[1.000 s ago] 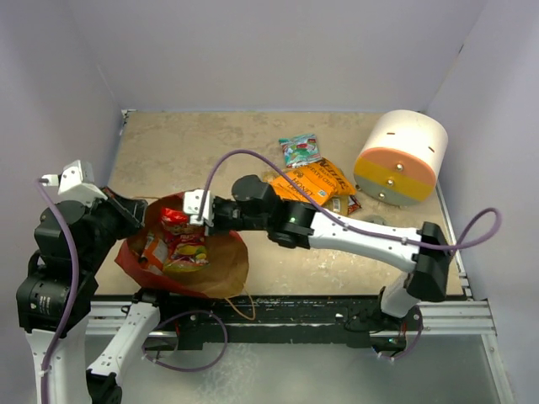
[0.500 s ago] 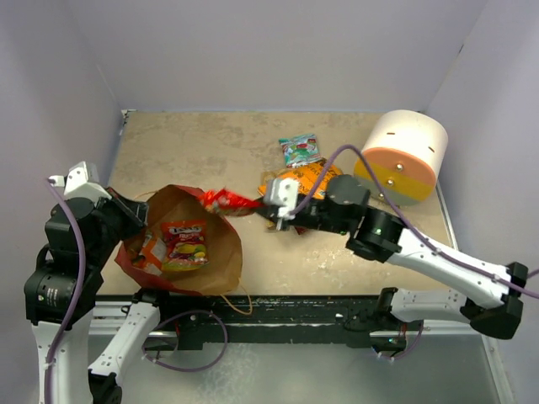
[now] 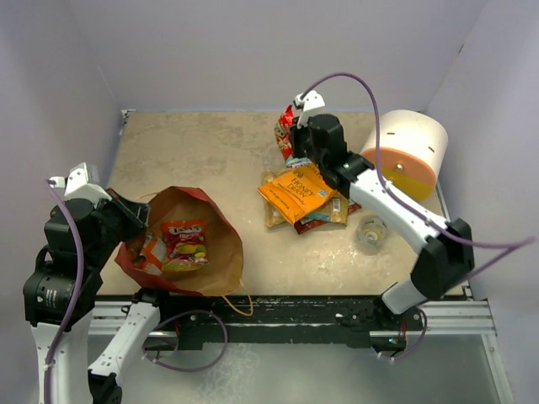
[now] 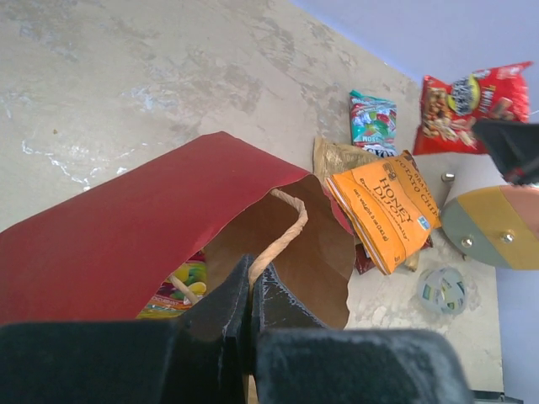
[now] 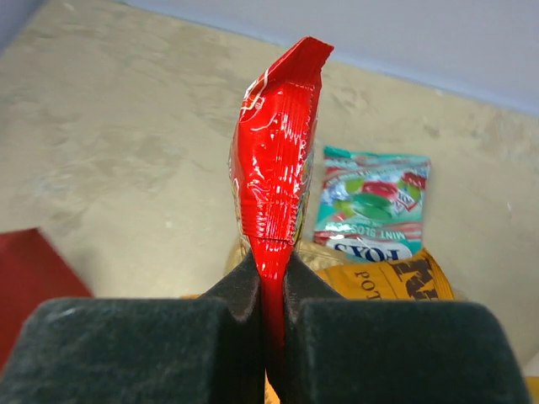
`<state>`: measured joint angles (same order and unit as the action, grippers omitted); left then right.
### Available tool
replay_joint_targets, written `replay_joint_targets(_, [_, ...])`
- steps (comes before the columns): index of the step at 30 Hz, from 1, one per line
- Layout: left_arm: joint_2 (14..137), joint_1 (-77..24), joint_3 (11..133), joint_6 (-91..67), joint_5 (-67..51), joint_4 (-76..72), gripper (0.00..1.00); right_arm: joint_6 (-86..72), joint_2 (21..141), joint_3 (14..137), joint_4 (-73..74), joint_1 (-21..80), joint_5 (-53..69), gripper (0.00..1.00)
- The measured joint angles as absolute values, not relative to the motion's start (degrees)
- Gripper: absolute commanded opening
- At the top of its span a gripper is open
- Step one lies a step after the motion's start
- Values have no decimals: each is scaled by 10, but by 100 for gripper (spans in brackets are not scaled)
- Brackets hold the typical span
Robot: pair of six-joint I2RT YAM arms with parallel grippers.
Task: Take the snacks out of the paper bag
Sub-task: Place the snack at the center of the board.
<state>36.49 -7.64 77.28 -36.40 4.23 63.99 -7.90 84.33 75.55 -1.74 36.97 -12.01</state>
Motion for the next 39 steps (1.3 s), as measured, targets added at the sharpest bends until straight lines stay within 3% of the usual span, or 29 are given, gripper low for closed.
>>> replay_joint_targets(11, [371, -76, 777, -384, 10, 639, 0, -193, 1102, 976, 89, 236, 8, 0])
replay_joint_targets(25, [371, -76, 776, -384, -9, 625, 2, -195, 1265, 1106, 167, 152, 135, 4])
replay_joint_targets(32, [380, -76, 776, -383, -13, 611, 1, -186, 1293, 1119, 167, 131, 162, 11])
replay_joint_targets(39, [399, -76, 776, -379, -11, 604, 0, -169, 1310, 1124, 172, 120, 162, 27])
